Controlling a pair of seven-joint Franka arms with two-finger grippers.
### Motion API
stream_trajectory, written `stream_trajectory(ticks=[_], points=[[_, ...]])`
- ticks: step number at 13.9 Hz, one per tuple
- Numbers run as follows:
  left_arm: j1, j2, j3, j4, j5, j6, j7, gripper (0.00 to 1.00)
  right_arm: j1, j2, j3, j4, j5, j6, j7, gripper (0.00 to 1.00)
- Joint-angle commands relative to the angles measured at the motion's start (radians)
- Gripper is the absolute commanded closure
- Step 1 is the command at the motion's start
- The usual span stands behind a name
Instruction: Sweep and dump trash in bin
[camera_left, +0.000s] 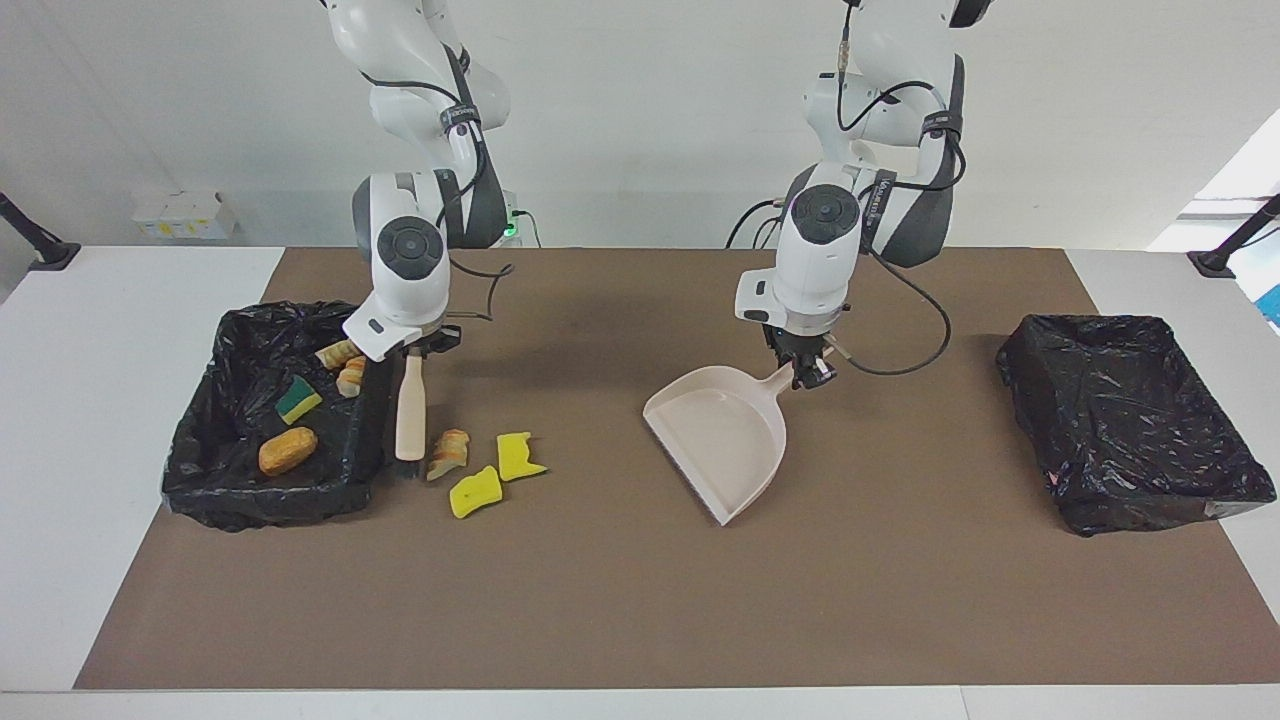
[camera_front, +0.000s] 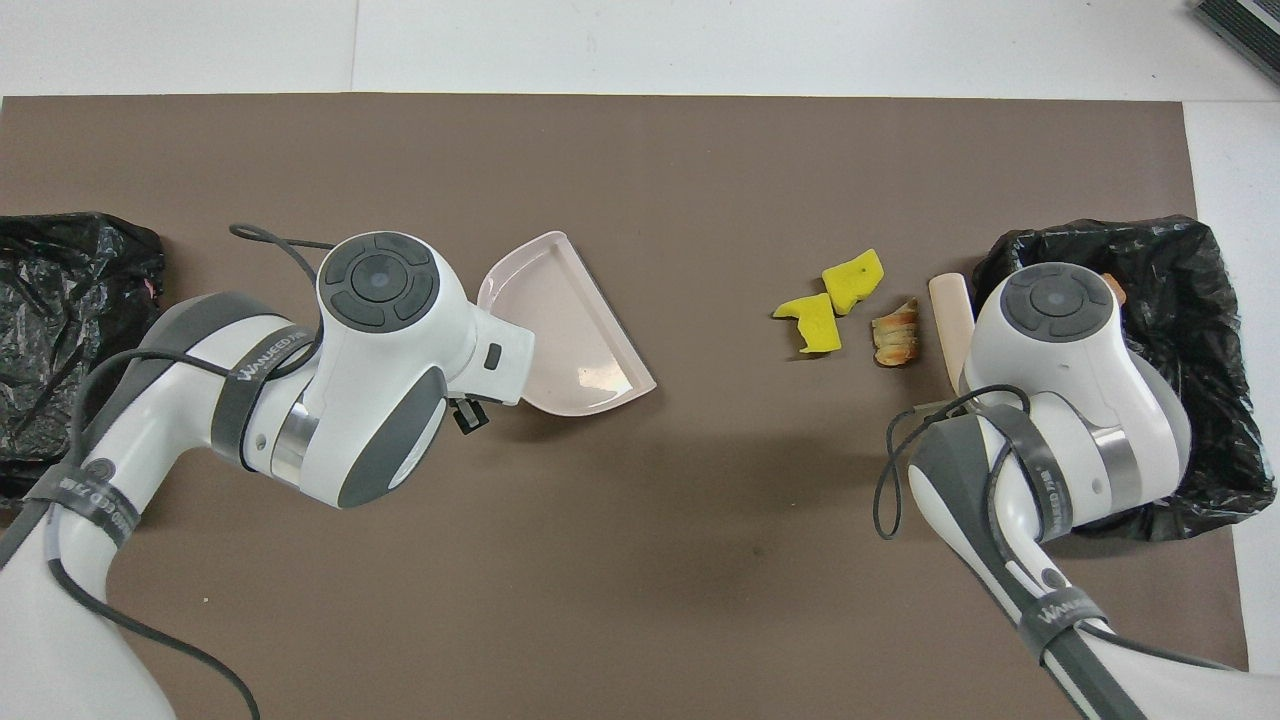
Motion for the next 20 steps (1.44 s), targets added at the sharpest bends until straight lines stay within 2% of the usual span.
stream_trajectory(ticks=[1, 6, 8, 11, 20], points=[[-0.027, -0.012, -0.003, -0.037, 0.057, -0.004, 0.014, 1.0, -0.005, 0.044, 0.008, 0.001, -0.019, 0.074, -0.029, 1.0], [-0.045, -0.016, -0.003, -0.072, 0.086, 0.022, 0.016, 1.0, 0.012, 0.138, 0.025, 0.086, 0.019, 0.089, -0.037, 1.0], [-0.044, -0.018, -0.003, -0.074, 0.086, 0.008, 0.017, 1.0, 0.047, 0.14, 0.046, 0.099, 0.087, 0.08, -0.039, 1.0], [-0.04, -0.025, -0.004, -0.091, 0.086, -0.009, 0.019, 1.0, 0.154, 0.147, 0.048, 0.105, 0.212, 0.08, -0.026, 1.0], [-0.044, -0.035, -0.009, -0.103, 0.085, 0.01, 0.019, 1.0, 0.34, 0.155, 0.053, 0.127, 0.485, 0.111, -0.026, 1.0]])
